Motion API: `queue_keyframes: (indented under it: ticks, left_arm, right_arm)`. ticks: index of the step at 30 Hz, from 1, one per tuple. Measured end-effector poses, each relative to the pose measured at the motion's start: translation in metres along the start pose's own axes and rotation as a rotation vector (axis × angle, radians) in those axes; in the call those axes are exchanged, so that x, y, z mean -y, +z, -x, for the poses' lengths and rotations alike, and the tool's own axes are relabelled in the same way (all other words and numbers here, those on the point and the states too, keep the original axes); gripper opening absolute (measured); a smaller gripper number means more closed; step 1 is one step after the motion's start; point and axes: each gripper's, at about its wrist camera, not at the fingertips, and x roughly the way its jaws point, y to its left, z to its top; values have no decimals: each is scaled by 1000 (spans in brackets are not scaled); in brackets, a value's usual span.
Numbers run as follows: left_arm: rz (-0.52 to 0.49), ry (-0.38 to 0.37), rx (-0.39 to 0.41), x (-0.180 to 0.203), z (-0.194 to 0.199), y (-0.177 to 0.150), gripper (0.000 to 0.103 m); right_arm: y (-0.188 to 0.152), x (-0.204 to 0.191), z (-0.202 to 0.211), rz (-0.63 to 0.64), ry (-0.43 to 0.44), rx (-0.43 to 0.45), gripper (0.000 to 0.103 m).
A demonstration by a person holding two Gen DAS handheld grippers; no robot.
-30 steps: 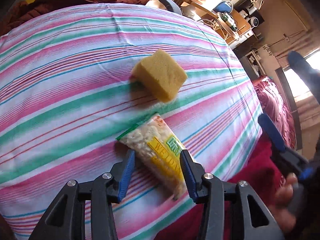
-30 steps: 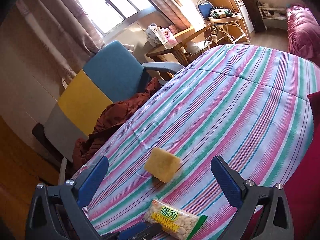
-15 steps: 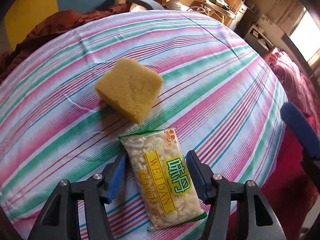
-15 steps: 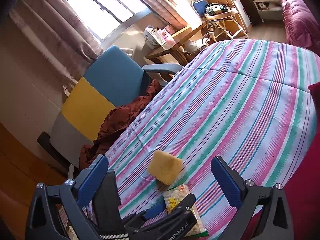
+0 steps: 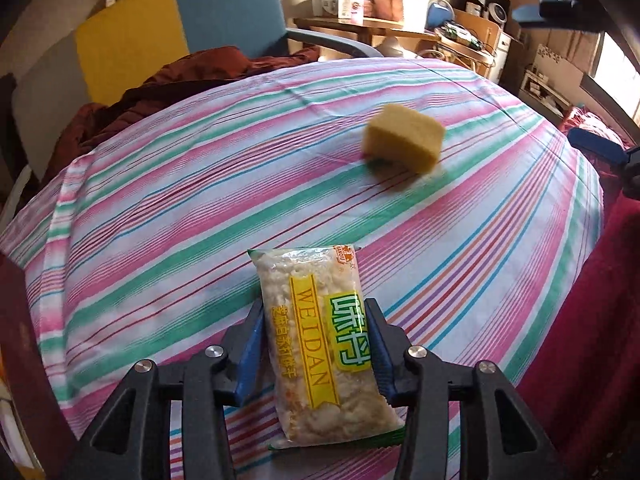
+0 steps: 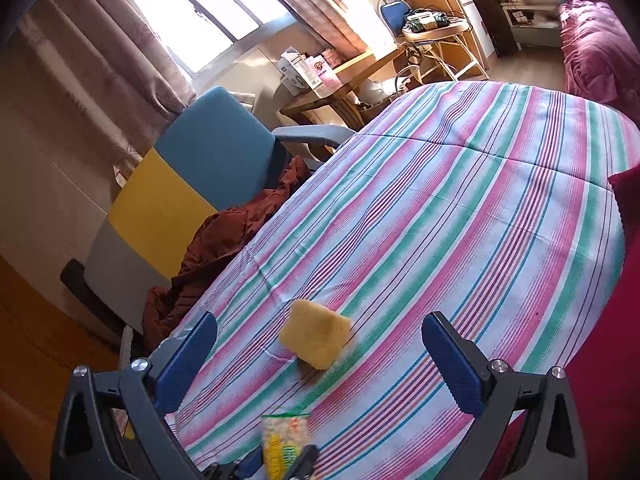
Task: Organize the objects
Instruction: 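Grasp the WEIDAN biscuit packet with the left tool while the right tool grasps the small yellow sponge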
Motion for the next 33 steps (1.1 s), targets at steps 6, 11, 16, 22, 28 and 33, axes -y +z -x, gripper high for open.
queue_keyframes:
  ticks: [6,11,16,22,28,33]
  left_arm:
    - [38,17,53,-28,20,-30,47]
    - [23,12,94,-22,18,-34,47]
    - [24,-7,126,-24,18,-38,47]
    - [23,-18,149,-25,20,-42,47]
    - [23,-18,161,-25,19,-43,47]
    - [26,-20,164,-25,19,-44,47]
  right_arm:
    - [-6,-14,-8,81,-44,-36,103]
    - [-11,-22,-15,136,-103,-60,103]
    - [-17,-26,-26,169,-165,-102,103]
    - [-25,-33,-37,231,-237,-141,103]
    - [-32,-37,-59,273,-287,-255,103]
    - [-30,-68,-85,444,-309,-310,103]
